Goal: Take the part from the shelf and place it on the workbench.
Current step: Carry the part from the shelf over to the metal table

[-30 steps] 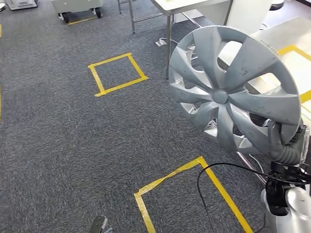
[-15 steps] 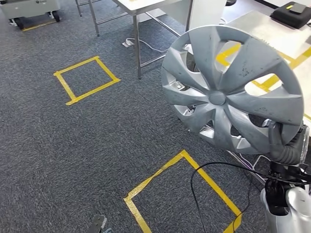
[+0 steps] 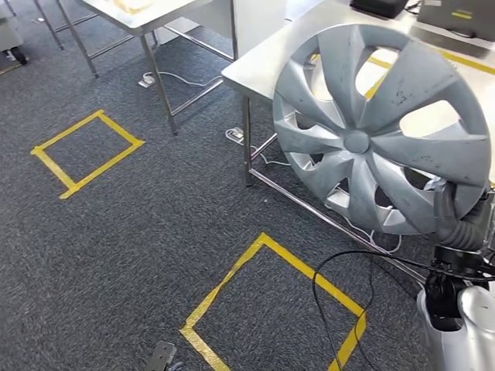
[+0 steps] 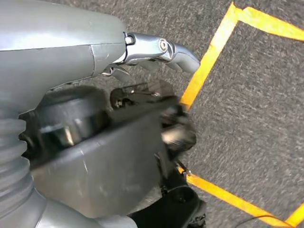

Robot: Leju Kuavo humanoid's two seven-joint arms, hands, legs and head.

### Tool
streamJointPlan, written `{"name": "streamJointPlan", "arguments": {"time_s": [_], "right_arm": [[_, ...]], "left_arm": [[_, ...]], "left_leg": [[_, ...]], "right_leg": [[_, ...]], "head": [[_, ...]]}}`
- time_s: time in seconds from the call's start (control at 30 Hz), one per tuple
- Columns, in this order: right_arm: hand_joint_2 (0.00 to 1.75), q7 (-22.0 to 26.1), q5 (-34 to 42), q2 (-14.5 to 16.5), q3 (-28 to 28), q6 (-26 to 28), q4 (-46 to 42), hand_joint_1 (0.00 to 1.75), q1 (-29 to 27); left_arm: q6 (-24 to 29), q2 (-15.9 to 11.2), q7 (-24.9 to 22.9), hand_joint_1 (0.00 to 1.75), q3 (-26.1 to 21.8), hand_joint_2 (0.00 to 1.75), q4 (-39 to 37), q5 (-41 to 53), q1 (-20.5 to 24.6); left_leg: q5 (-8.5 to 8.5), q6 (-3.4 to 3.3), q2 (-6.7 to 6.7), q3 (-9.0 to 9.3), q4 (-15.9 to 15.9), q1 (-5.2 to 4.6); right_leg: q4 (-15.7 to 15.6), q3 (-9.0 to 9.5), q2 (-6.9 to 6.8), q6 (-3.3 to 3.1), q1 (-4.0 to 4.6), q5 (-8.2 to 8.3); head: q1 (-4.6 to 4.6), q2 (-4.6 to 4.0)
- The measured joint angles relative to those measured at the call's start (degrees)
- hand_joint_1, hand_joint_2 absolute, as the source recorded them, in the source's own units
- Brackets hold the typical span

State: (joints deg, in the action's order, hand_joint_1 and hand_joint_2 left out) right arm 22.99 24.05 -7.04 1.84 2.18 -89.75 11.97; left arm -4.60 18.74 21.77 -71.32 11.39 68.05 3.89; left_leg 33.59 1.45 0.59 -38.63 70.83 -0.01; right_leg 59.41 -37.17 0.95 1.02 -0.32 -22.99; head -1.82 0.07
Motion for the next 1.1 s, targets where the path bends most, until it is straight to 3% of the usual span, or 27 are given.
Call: {"name": "streamJointPlan", "arguments": {"time_s": [0.03, 0.07, 0.13, 0.2, 0.27, 0.33, 0.4, 0.47, 0.53, 0.57, 0.6, 0.7, 0.77, 0.9, 1.0, 1.03, 1.1], "right_arm": [[1.75, 0.00, 0.04, 0.00, 0.00, 0.12, 0.08, 1.75, 0.01], [1.75, -0.01, 0.06, 0.00, 0.00, 0.23, 0.17, 1.75, -0.01], [1.75, -0.02, 0.07, 0.00, 0.00, 0.42, 0.33, 1.75, -0.01], [1.75, 0.00, 0.11, 0.00, -0.01, 0.56, 0.38, 1.75, 0.08], [1.75, 0.04, 0.19, 0.01, -0.03, 0.67, 0.41, 1.75, 0.09], [1.75, 0.04, 0.23, -0.01, -0.10, 0.71, 0.43, 1.75, -0.19], [1.75, 0.02, 0.22, -0.03, -0.26, 0.72, 0.45, 1.75, -0.33], [1.75, 0.04, 0.23, -0.03, -0.33, 0.70, 0.48, 1.75, -0.21], [1.75, 0.05, 0.26, -0.02, -0.31, 0.69, 0.60, 1.75, -0.20], [1.75, 0.05, 0.25, -0.02, -0.31, 0.75, 0.69, 1.75, -0.25], [1.75, 0.04, 0.25, -0.02, -0.31, 0.91, 0.78, 1.75, -0.29], [1.75, -0.08, 0.27, -0.02, -0.35, 1.52, 0.90, 1.75, -0.12], [1.75, -0.29, 0.41, -0.03, -0.40, 1.95, 1.04, 1.75, 0.09], [1.75, -0.84, 0.95, -0.04, -0.46, 2.83, 1.33, 1.75, 0.19], [1.75, -1.95, 1.99, -0.04, -0.46, 4.24, 1.67, 1.75, 0.53], [1.75, -2.53, 2.61, -0.04, -0.46, 4.85, 1.88, 1.75, 0.62], [1.75, -3.55, 4.25, -0.05, -0.48, 5.86, 2.37, 1.75, 0.65]], "left_arm": [[-0.01, -0.04, 0.02, 0.00, 0.04, 1.75, 0.00, 0.09, -0.08], [-0.02, -0.08, 0.02, 0.00, 0.12, 1.75, 0.00, 0.15, -0.11], [-0.06, -0.10, -0.04, 0.00, 0.34, 1.75, 0.00, 0.20, -0.07], [-0.10, -0.04, -0.32, 0.00, 0.48, 1.75, -0.01, 0.17, 0.02], [-0.14, 0.04, -0.64, 0.00, 0.52, 1.75, -0.02, 0.15, 0.05], [-0.17, 0.07, -0.74, 0.00, 0.61, 1.75, -0.02, 0.12, 0.08], [-0.18, 0.13, -0.74, 0.00, 0.72, 1.75, -0.02, 0.11, 0.09], [-0.19, 0.16, -0.74, 0.00, 0.77, 1.75, -0.02, 0.10, -0.03], [-0.19, 0.09, -0.74, 0.00, 0.77, 1.75, -0.02, 0.10, -0.20], [-0.19, 0.05, -0.74, 0.00, 0.77, 1.75, -0.02, 0.07, -0.23], [-0.19, 0.04, -0.74, 0.00, 0.77, 1.75, -0.02, 0.02, -0.21], [-0.25, 0.05, -0.74, 0.00, 0.76, 1.75, -0.02, -0.32, -0.10], [-0.51, 0.06, -0.73, 0.00, 0.72, 1.75, -0.02, -0.96, -0.09], [-0.89, 0.08, -0.66, 0.00, 0.63, 1.75, -0.03, -1.84, -0.10], [-0.87, 0.04, -1.28, 0.00, 0.61, 1.75, -0.04, -1.88, -0.05], [-0.81, 0.04, -1.59, 0.00, 0.60, 1.75, -0.04, -1.88, -0.02], [-0.77, 0.07, -1.88, 0.00, 0.59, 1.75, -0.04, -1.87, 0.00]], "left_leg": [[0.52, 0.06, -0.23, -1.59, 2.54, 0.00], [-0.03, 0.10, -0.34, -2.38, 3.32, 0.01], [-3.78, 0.17, -0.99, -0.95, -0.96, 0.21], [-7.02, 0.38, -4.14, 2.10, -7.80, 0.94], [-7.61, 0.12, -6.24, 3.47, -10.94, 1.33], [-7.68, -0.80, -4.98, 3.53, -11.23, 1.20], [-7.88, -1.70, -3.50, 3.64, -11.48, 1.15], [-7.77, -2.26, -2.04, 3.73, -11.57, 0.88], [-7.58, -2.50, -0.70, 3.84, -11.57, 0.60], [-7.48, -2.51, -0.15, 3.91, -11.56, 0.54], [-7.39, -2.46, 0.26, 4.03, -11.56, 0.51], [-6.98, -2.04, 1.01, 4.56, -11.52, 0.37], [-6.84, -1.55, 1.10, 4.75, -11.56, 0.16], [-6.51, -0.41, 0.92, 4.79, -11.54, 0.22], [-7.27, -2.19, 0.35, 4.63, -12.07, 0.23], [-7.61, -2.16, 0.36, 4.85, -12.64, 0.29], [-7.81, -0.73, 0.38, 5.05, -12.96, 0.40]], "right_leg": [[0.00, 0.00, 0.89, -0.05, -0.06, -0.01], [0.01, 0.00, 1.79, -0.04, -0.13, 0.00], [0.05, 0.01, 3.61, 0.20, -0.37, 0.06], [0.39, -0.35, 5.36, 0.87, -0.48, 0.06], [0.52, -0.92, 6.87, 1.74, -0.62, 0.22], [0.16, -1.34, 7.69, 2.49, -0.88, 0.59], [1.78, -2.47, 4.79, 2.92, -0.64, -0.29], [7.87, -5.42, 0.72, 3.09, -0.35, -3.36], [14.86, -8.71, -0.43, 3.24, -0.41, -6.10], [16.21, -9.27, -0.54, 3.28, -0.41, -6.24], [15.24, -8.61, -0.59, 3.28, -0.41, -5.33], [4.47, -2.22, -1.31, 2.92, -0.29, -1.07], [0.81, 0.03, -1.70, 2.37, -0.03, -0.66], [0.21, 0.45, -1.14, 1.23, 0.05, -0.65], [0.31, 0.50, -0.73, 1.17, 0.20, -0.71], [0.36, 0.45, -0.57, 1.14, 0.24, -0.74], [0.33, 0.38, -0.41, 1.09, 0.25, -0.73]], "head": [[0.03, 0.00], [0.02, 0.00], [0.02, 0.00], [0.02, 0.00], [0.09, 0.00], [0.22, 0.00], [-0.08, 0.00], [-0.43, 0.00], [-0.42, 0.00], [-0.43, 0.00], [-0.43, 0.00], [-0.44, 0.00], [-0.38, 0.00], [-0.21, 0.00], [0.21, 0.00], [0.26, 0.00], [0.32, 0.00]]}}
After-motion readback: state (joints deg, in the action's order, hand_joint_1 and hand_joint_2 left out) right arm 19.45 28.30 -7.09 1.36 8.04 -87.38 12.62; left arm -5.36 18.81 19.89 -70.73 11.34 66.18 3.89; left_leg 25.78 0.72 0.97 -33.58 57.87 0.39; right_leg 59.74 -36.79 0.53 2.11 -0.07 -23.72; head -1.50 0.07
